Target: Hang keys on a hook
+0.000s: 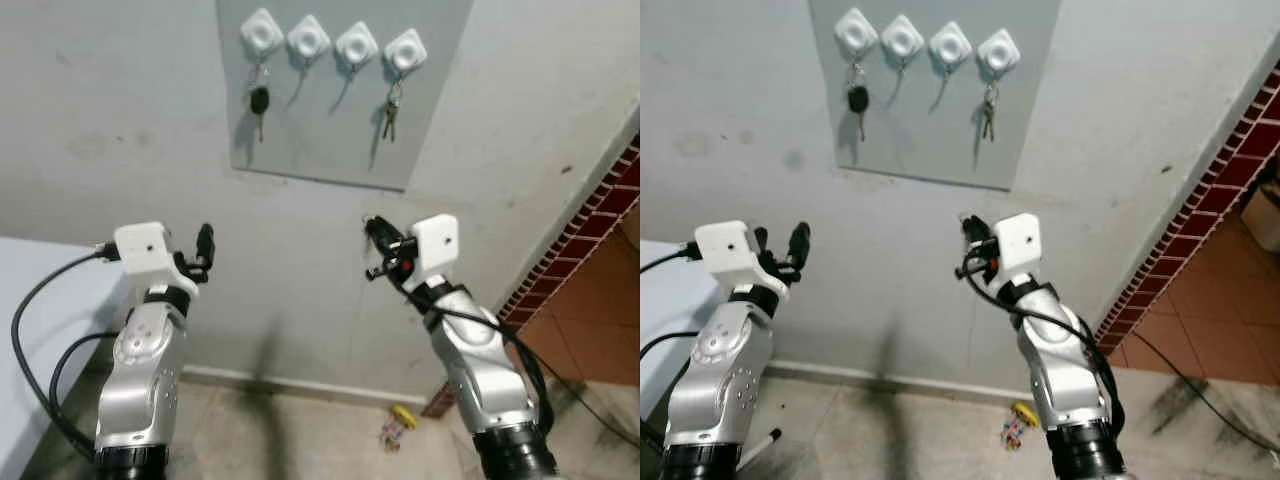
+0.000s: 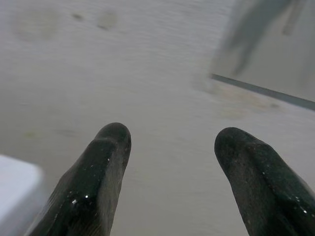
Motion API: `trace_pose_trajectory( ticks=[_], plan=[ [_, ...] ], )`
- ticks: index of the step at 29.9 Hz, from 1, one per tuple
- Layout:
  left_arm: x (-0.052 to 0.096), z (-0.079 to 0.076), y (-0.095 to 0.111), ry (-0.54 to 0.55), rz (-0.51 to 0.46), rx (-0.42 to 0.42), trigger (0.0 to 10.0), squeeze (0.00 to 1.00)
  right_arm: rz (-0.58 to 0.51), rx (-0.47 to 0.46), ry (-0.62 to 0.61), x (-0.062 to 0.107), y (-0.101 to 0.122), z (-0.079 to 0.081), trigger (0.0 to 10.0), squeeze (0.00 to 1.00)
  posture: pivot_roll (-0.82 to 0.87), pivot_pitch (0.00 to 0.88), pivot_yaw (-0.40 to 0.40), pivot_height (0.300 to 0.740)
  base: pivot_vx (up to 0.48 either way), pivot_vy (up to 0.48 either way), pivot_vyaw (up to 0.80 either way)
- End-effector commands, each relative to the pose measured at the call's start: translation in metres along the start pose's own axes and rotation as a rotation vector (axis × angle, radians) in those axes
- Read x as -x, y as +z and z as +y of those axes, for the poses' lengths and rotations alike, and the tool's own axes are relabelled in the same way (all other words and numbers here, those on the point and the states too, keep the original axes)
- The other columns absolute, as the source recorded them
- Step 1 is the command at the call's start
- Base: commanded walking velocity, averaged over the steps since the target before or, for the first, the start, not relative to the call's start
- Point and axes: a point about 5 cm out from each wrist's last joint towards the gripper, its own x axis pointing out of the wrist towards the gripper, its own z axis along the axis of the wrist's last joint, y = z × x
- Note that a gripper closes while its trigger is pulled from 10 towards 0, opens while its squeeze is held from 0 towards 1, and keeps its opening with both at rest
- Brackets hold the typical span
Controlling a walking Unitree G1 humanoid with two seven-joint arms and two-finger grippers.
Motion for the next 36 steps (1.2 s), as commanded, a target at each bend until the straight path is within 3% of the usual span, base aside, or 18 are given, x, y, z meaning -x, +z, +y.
trace_pose_trajectory(
  ticks=[1, 6, 22, 27, 29, 36],
  plan=[
    [-0.0008, -0.0046, 0.0008, -0.012, 0.003, -0.007, 10.0, 0.00, -0.017, 0.012, 0.004, -0.0013, 0.0056, -0.0017, 10.0, 0.00, -0.05, 0.000, -0.049, 0.728, 0.000, 0.000, 0.00],
    [-0.0005, -0.0040, 0.0015, -0.011, -0.006, -0.015, 10.0, 0.00, -0.020, 0.009, 0.006, -0.0008, 0.0057, -0.0004, 10.0, 0.00, -0.05, 0.000, -0.045, 0.728, 0.000, 0.000, 0.00],
    [0.0007, -0.0039, 0.0060, -0.004, -0.037, -0.007, 10.0, 0.00, -0.015, 0.007, 0.012, 0.0011, 0.0045, 0.0009, 10.0, 0.00, -0.05, 0.000, -0.045, 0.728, 0.319, 0.000, 0.00],
    [0.0026, -0.0049, 0.0071, -0.008, -0.050, 0.010, 10.0, 0.00, -0.014, 0.008, 0.015, 0.0014, 0.0043, 0.0011, 10.0, 0.00, -0.05, 0.000, -0.047, 0.728, 0.000, 0.000, 0.00],
    [0.0029, -0.0059, 0.0060, -0.003, -0.034, -0.036, 10.0, 0.00, -0.011, 0.007, 0.016, 0.0018, 0.0036, 0.0010, 10.0, 0.00, -0.04, 0.001, -0.049, 0.728, 0.000, 0.000, 0.00],
    [0.0039, -0.0079, 0.0082, -0.012, -0.047, -0.031, 10.0, 0.00, -0.008, 0.008, 0.023, 0.0020, 0.0039, 0.0015, 10.0, 0.00, -0.05, 0.007, -0.050, 0.728, 0.000, 0.000, 0.00]
  ],
)
